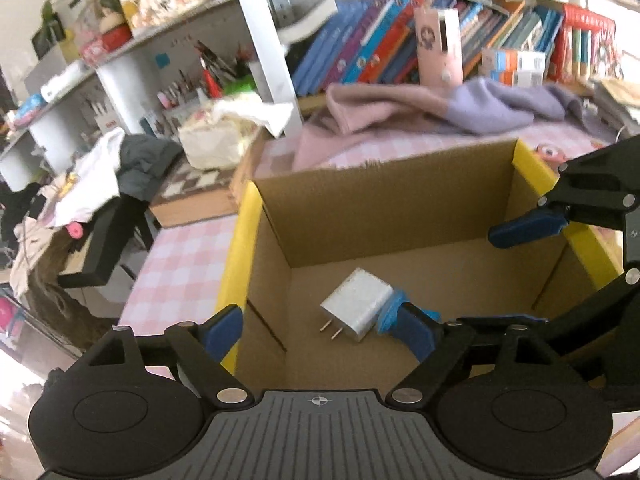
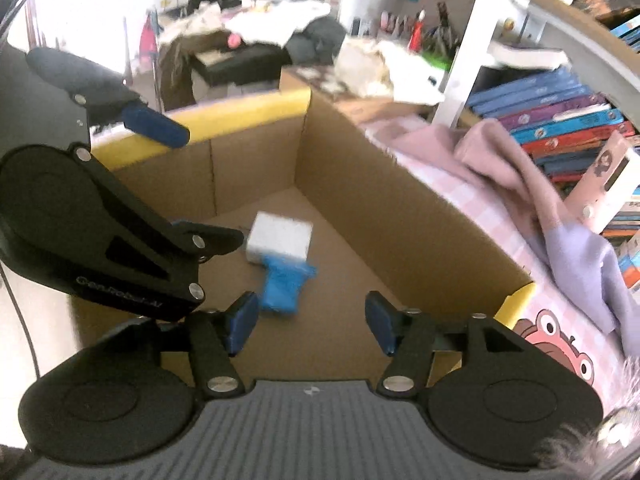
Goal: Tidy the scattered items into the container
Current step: 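Open both tools to drop the charger and packet into the box, then withdraw both tools from the box back toward the table items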
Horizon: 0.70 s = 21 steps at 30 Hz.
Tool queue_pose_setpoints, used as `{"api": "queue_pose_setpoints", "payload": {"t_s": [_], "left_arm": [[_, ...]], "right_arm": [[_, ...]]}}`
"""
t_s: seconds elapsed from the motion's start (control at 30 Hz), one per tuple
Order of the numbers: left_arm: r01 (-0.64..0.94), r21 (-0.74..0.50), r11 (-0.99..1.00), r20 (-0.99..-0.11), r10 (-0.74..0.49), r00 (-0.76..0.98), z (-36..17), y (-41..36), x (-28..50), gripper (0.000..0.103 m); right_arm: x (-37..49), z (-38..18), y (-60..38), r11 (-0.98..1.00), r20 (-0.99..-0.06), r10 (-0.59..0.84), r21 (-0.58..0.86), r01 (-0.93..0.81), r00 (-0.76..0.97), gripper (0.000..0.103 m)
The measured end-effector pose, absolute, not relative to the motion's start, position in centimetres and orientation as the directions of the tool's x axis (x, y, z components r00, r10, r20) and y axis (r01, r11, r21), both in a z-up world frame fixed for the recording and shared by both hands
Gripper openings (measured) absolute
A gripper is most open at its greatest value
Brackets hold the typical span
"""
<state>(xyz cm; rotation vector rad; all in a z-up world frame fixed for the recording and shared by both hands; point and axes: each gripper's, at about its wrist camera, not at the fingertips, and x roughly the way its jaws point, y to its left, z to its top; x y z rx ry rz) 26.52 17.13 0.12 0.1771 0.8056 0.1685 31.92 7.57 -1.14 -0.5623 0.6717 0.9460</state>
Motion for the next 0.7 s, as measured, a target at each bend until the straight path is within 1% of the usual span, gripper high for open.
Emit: {"api": "queue_pose_setpoints", "payload": {"t_s": [0.07,0.13,0.17,0.23,0.27,0.33,0.47,0.7], "left_arm": [[-0.093,0.219,0.971,-0.673,0.219,0.706,1.0,16.8,25.5,0.086],[-0.105,0.218,0.970,-0.645,0.224,0.731,2.0,16.5,24.4,0.087],[-0.115,0.216,0.970,-0.630,0.228,0.743,2.5,16.4,23.8,0.088],[-0.157,0.208,0.966,-0.593,0.252,0.765,3.5,16.3,22.5,0.093],[-0.194,0.201,0.960,-0.569,0.275,0.774,4.0,16.3,21.6,0.096],[-0.251,0.173,0.953,-0.530,0.304,0.791,4.5,16.1,19.8,0.097],[-0.283,0.118,0.952,-0.507,0.303,0.807,5.3,15.9,16.9,0.097],[-0.263,0.102,0.959,-0.483,0.279,0.830,6.2,15.2,12.8,0.097]], "right_arm": [[31.1,-0.4,7.2,0.486,-0.707,0.552,-0.158,-0.860,0.442,0.058],[30.1,0.5,6.5,0.506,-0.677,0.564,-0.169,-0.846,0.473,0.060],[29.5,0.9,6.1,0.519,-0.660,0.571,-0.172,-0.837,0.489,0.062],[28.6,1.9,5.4,0.551,-0.620,0.580,-0.180,-0.815,0.529,0.069],[28.1,2.3,5.0,0.570,-0.597,0.583,-0.184,-0.801,0.552,0.070],[26.8,3.3,4.1,0.608,-0.550,0.590,-0.180,-0.773,0.591,0.070],[24.2,4.4,2.4,0.650,-0.504,0.591,-0.165,-0.742,0.630,0.071],[20.0,5.7,0.2,0.715,-0.455,0.572,-0.132,-0.687,0.682,0.071]]}}
